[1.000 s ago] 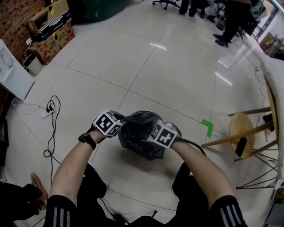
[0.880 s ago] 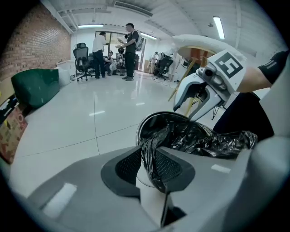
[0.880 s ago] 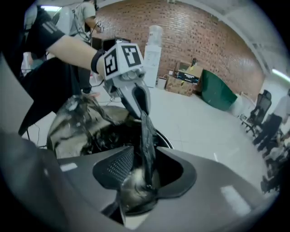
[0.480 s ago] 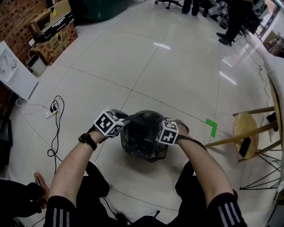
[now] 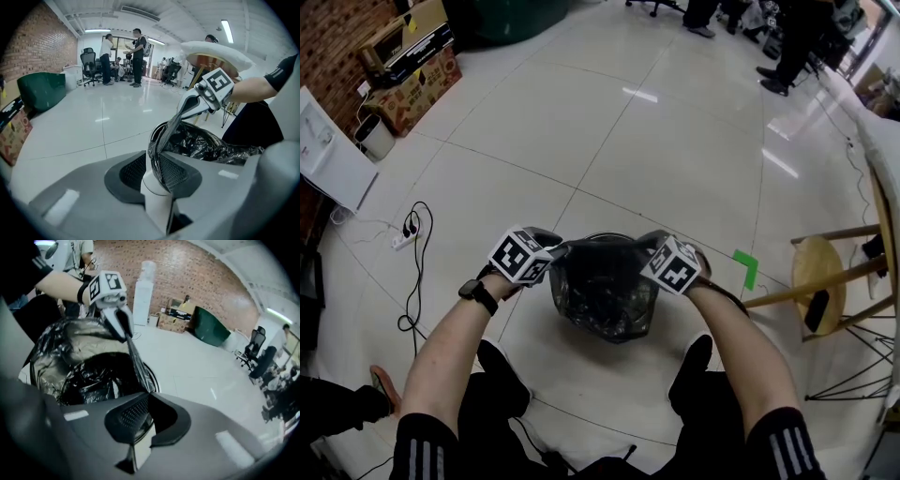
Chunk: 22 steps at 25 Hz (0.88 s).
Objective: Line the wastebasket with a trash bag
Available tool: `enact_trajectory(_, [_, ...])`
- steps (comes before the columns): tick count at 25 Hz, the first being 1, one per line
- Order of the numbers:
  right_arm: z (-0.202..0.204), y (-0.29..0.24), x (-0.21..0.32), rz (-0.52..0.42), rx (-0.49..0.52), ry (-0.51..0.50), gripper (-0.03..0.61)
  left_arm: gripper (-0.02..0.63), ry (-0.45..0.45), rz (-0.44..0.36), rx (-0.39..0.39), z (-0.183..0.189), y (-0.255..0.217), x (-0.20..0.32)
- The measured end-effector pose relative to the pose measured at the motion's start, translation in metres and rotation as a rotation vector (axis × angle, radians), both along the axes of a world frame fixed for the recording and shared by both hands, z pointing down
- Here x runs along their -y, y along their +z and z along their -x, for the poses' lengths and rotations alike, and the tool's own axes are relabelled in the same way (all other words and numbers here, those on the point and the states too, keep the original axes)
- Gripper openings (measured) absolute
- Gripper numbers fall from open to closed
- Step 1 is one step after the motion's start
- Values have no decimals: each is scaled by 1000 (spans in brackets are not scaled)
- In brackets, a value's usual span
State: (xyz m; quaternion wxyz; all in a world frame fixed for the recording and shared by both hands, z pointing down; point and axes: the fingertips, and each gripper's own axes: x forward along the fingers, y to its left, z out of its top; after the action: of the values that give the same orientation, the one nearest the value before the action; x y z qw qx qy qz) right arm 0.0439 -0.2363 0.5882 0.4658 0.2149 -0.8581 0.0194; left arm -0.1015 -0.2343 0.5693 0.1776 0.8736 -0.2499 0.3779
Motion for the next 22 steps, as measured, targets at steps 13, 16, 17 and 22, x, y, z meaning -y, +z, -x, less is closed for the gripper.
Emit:
enact_trajectory(13, [-44, 29, 54, 251, 277, 332, 103, 165, -97, 120, -96, -6, 42, 39])
enact_trajectory(16, [-50, 40, 63, 313, 371, 427, 115, 201, -145, 179, -164, -6, 54, 46])
enact_trajectory(17, [-51, 42, 67, 324, 402, 458, 114, 201, -162, 193, -181, -6, 57, 49])
enact_trajectory(22, [-43, 62, 67, 335, 362, 446, 114, 199, -189, 224, -144, 3, 79, 50])
